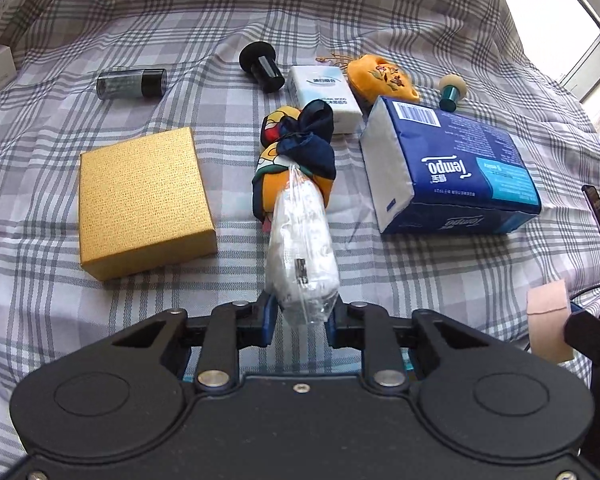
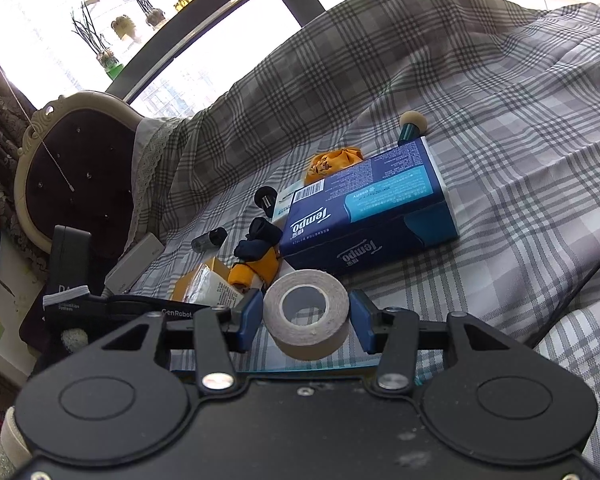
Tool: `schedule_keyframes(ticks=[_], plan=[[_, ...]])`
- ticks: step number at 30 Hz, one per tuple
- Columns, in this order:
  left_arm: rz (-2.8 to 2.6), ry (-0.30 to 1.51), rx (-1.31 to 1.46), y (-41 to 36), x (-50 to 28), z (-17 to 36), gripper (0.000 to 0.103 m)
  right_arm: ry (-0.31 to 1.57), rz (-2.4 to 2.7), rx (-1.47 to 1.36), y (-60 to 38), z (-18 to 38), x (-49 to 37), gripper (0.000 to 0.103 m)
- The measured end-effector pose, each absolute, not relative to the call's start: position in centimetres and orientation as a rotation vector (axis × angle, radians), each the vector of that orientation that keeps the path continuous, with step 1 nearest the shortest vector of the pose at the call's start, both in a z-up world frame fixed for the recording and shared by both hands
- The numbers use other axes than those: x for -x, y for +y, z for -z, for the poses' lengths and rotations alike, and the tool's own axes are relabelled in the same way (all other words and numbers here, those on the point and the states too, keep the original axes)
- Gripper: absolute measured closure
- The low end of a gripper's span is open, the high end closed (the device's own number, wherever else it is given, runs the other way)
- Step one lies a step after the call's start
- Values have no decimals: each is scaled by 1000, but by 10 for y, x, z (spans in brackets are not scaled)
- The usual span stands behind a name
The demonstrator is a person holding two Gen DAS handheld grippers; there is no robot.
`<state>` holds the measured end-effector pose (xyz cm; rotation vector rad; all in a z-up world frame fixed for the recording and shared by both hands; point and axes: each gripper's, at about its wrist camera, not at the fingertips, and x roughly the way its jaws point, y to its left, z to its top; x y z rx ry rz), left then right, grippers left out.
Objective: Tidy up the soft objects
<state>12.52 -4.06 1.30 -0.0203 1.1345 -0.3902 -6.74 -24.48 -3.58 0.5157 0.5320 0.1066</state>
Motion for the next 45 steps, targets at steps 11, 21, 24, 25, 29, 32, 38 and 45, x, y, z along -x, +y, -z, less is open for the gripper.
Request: schedule_keyframes(ticks=[11,21,24,25,29,32,38,45], plan=[[465,1157,-46,-38,-58,-34,81,530,-143,-458,-232,20,92,56],[474,1174,-15,-28,-23,-27,75,592,-154,-398,-213,18,108,56],[469,1167,7,-24,-19,-27,67,619,-148,-386,-209,19,110,56],[468,1163,11,-24,-17,-27,66,630,-144,-381,-208,20,110,56],[469,1157,7,-22,-12,-28,66,661,-123,-353,-205,22,112,56],[460,1152,13,-20,-9,-28,63,691,-109,-338,-204,24,114,56],[410,1168,23,-16,-11,-24,57,767,-100,-273,-200,27,118,56],[366,1192,23,-14,-12,-19,57,827,-118,-233,-194,31,122,56]])
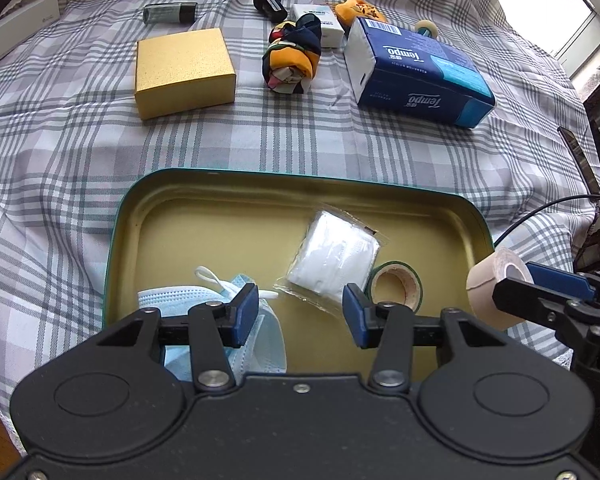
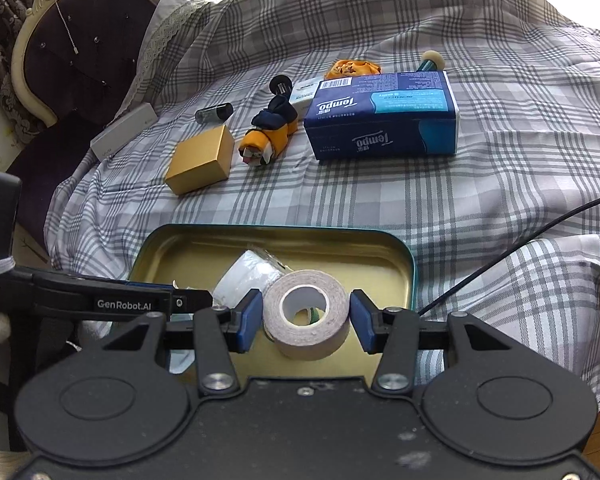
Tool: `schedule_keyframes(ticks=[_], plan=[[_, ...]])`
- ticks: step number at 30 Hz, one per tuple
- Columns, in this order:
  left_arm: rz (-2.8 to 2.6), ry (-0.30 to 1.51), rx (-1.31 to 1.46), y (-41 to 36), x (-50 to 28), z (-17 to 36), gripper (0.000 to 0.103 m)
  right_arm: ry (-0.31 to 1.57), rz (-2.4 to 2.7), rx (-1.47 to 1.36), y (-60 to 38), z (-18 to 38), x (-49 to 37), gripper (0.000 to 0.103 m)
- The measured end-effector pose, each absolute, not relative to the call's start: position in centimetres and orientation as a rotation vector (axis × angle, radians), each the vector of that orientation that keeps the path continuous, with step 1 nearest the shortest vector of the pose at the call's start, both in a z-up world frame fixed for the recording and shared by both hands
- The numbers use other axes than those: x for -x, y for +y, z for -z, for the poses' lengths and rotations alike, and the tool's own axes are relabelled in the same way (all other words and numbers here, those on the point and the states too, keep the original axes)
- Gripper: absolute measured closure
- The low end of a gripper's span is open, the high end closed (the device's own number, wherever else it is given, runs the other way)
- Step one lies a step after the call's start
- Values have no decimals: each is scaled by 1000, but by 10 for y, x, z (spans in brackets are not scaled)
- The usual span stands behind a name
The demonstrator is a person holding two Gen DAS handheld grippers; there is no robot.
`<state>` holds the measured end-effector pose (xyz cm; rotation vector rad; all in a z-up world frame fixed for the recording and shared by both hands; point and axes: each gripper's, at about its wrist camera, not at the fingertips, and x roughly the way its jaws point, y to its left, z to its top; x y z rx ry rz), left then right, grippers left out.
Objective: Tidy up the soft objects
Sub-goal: 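Drop the white packet into the gold tray with the left tool while the right tool drops the beige tape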
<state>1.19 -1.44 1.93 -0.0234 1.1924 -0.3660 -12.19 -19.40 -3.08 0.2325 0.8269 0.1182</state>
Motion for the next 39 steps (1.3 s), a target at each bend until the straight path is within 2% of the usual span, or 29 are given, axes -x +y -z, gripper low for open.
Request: schedule_keyframes(ticks=[9,11,39], plan=[[338,1185,-3,-15,-11,-19,56,874,-161,-227,-189,33,120,54],[330,1182,-12,-15,-11,-19,56,884,-165,-223,-188,33,119,50],[331,1187,-80,-19,-8,-19,56,894,-150,-222,-186,35,111,48]])
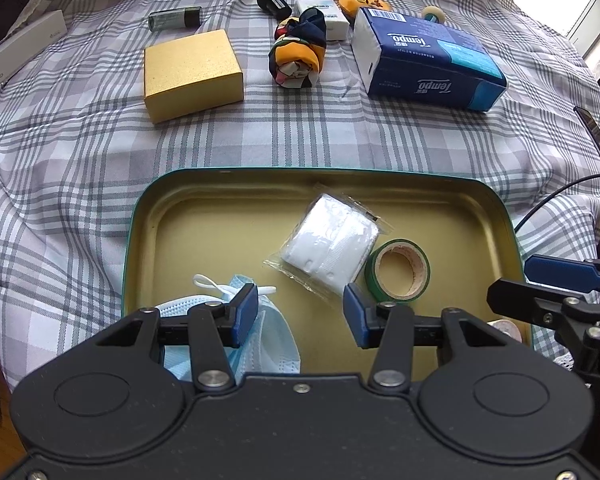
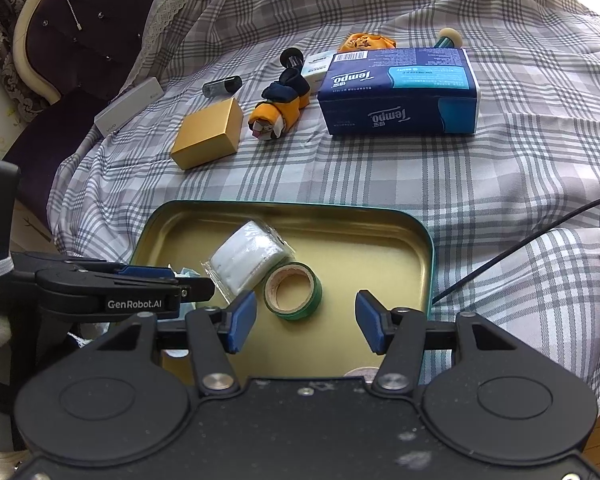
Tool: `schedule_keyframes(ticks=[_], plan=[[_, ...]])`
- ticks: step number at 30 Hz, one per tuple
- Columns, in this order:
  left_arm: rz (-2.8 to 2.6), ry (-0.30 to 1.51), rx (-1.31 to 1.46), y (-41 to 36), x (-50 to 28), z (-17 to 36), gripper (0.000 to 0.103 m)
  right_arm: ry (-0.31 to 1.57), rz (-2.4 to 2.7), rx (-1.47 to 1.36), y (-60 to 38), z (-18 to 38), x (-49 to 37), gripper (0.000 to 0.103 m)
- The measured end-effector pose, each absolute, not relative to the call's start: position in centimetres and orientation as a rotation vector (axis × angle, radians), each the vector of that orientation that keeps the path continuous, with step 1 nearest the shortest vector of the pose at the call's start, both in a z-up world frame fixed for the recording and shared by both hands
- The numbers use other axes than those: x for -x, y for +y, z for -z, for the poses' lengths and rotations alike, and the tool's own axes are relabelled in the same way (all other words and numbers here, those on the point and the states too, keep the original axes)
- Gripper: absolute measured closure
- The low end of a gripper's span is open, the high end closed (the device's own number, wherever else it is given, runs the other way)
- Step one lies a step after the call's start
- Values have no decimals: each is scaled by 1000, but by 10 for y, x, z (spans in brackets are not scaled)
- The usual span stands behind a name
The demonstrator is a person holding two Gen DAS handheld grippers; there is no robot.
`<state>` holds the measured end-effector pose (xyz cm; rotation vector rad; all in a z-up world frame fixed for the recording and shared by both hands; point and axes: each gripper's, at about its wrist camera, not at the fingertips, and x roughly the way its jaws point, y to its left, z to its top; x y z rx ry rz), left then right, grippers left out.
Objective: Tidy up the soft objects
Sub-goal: 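Drop the white packet into the gold tray with the left tool while the right tool drops the beige tape, then grasp the orange pouch with the right tool while the left tool nears the dark bottle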
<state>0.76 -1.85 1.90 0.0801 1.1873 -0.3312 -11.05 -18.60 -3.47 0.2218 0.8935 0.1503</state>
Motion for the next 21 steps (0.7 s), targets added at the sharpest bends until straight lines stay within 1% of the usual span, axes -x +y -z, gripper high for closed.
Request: schedule_keyframes(ticks=[3,7,16,19,21], plan=[[348,1189,-94,-20,-8,-19,56,894,-148,-227,-186,36,109,47],[356,1173,-112,-21,-7,-23,56,891,-135,-236,-187,36,107,43],[336,1115,-132,-21,-17,-37,55,850,-111,-252,-191,30,96,42],[336,1070,-140,-21,-22,-46,52,806,-97,-240,-193,23,91,42],[334,1031,-141,-21,-26,-54,49,777,-85,-237,-195,17,87,39]])
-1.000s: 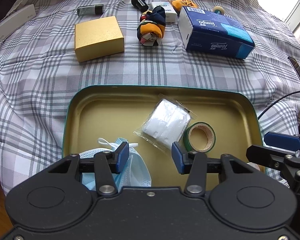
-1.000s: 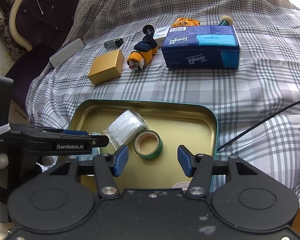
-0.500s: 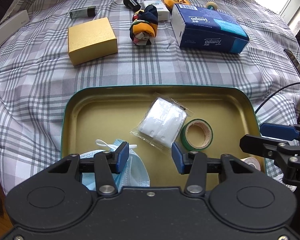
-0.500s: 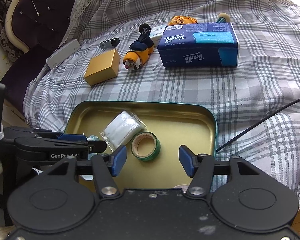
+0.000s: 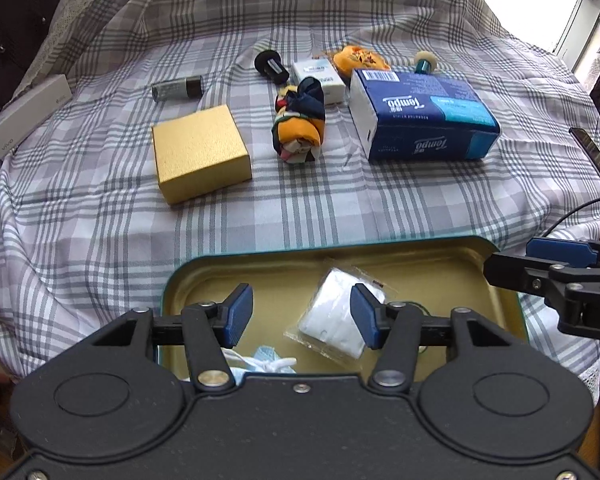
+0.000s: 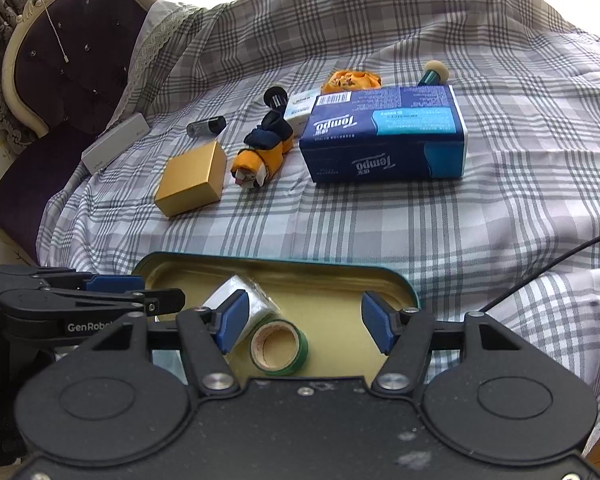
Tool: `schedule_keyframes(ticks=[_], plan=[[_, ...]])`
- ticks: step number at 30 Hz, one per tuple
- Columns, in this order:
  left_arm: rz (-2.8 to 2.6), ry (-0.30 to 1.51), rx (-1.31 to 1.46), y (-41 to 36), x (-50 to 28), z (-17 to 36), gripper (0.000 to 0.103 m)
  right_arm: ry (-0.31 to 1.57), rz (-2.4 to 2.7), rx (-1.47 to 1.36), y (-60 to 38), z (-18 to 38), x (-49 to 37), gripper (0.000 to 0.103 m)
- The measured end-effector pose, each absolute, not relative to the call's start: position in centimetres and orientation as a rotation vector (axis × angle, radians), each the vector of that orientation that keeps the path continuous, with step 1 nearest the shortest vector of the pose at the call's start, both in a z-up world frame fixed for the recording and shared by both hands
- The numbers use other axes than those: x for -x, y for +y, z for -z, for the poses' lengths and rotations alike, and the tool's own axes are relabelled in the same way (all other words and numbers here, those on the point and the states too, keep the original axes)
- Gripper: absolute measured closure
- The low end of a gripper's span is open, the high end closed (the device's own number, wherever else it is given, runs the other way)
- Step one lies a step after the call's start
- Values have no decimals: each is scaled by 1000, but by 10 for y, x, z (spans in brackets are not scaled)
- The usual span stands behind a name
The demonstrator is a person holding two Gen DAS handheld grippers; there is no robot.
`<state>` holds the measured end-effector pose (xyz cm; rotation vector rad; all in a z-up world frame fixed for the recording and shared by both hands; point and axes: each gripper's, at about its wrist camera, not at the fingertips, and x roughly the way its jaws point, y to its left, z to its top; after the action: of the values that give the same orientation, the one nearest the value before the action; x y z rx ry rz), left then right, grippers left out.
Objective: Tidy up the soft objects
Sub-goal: 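Grasp the orange pouch with the right tool while the left tool nears the dark bottle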
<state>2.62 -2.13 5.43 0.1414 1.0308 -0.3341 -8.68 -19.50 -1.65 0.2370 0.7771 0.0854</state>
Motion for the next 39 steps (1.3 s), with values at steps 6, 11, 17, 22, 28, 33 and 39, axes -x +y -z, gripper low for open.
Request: schedule_keyframes(ticks=[6,11,17,22,28,33,39], plan=[[346,940,-126,-23,-41,-75,49,715,-9,-235,-204,-2,64,29],[345,901,-92,-24,-60,-85,49,674,2,-247,-215,-15,42,29],[327,867,-51,-23,-86,-91,49,629,7,-304,-231,-26,11,30],[291,847,-38,-24,-111,-94,49,632,20,-349,-246,-30,-19,29],[261,885,-16,-25,-145,-87,48,663,30,-422,-266,-30,-69,30],[236,903,-21,-25,-167,-77,48,710,53,-439,-275,-24,-110,32],[181,935,22,-11,-196,-69,49,778,67,-500,-284,-9,-162,36]])
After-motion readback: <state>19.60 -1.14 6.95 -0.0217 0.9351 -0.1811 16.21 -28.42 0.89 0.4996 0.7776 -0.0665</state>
